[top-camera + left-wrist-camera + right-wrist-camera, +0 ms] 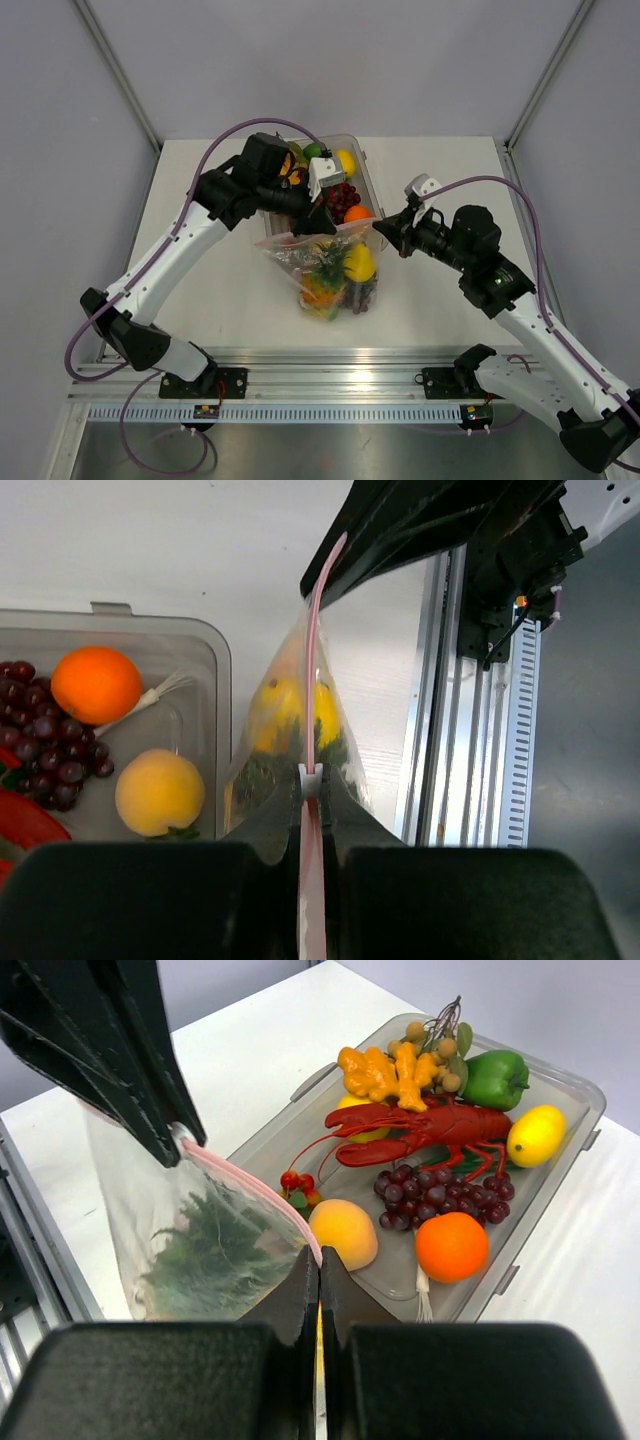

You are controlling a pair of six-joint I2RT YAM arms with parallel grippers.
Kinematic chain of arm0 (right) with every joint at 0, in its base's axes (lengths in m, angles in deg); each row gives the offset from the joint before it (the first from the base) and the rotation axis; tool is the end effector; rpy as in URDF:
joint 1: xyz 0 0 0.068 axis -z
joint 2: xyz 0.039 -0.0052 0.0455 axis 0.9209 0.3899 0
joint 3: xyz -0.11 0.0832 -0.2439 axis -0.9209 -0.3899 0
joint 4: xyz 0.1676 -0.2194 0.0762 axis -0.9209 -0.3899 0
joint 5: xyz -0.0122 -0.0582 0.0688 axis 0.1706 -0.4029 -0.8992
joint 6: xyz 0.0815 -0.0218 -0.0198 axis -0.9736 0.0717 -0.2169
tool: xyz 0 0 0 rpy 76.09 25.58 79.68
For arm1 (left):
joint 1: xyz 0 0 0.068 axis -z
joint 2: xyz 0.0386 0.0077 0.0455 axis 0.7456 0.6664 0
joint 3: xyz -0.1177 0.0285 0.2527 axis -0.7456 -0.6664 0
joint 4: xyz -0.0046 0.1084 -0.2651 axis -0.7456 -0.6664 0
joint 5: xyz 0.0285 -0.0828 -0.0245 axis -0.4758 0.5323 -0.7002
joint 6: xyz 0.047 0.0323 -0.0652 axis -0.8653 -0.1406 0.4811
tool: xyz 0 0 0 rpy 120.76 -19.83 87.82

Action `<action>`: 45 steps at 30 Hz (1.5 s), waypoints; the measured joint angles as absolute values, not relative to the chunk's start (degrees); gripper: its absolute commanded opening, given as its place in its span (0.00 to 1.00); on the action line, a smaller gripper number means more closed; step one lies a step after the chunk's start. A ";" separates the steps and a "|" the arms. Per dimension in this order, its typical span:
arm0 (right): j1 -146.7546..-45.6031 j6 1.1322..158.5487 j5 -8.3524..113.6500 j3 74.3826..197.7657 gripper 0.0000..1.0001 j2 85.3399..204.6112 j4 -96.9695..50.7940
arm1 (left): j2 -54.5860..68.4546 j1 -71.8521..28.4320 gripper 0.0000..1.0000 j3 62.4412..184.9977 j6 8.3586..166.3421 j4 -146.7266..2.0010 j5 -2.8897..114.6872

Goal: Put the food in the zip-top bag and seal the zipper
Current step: Zip the zipper food storage bag at the center of the board.

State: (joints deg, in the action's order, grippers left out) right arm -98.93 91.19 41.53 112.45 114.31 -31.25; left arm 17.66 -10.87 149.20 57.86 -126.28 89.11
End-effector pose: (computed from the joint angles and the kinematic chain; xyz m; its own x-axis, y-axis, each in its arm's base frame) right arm 0.2096 0.1592 0.3720 -0.0446 -0.1158 -0.9923 -0.7769 0.6284 -0.0384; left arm 0.2522 -0.2562 0.4126 -0.2261 0.4623 -0.8574 0.9727 0.1546 -0.1731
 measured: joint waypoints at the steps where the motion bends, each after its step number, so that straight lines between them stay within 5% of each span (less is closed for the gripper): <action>1: -98.93 91.08 41.96 112.21 0.00 113.98 -31.07 | 16.72 -11.15 0.00 148.23 58.27 -125.97 88.74; 20: -98.73 91.04 48.80 109.78 0.00 109.32 -31.44 | 1.68 -23.39 0.00 130.75 63.63 -121.19 87.12; 45: -97.62 91.80 50.73 107.01 0.00 105.28 -32.30 | -0.25 -31.96 0.00 124.37 67.26 -116.29 89.88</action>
State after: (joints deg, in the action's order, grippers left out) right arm -97.62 91.80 50.73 107.01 105.28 -32.30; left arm -0.25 -31.96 124.37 67.26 -116.29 89.88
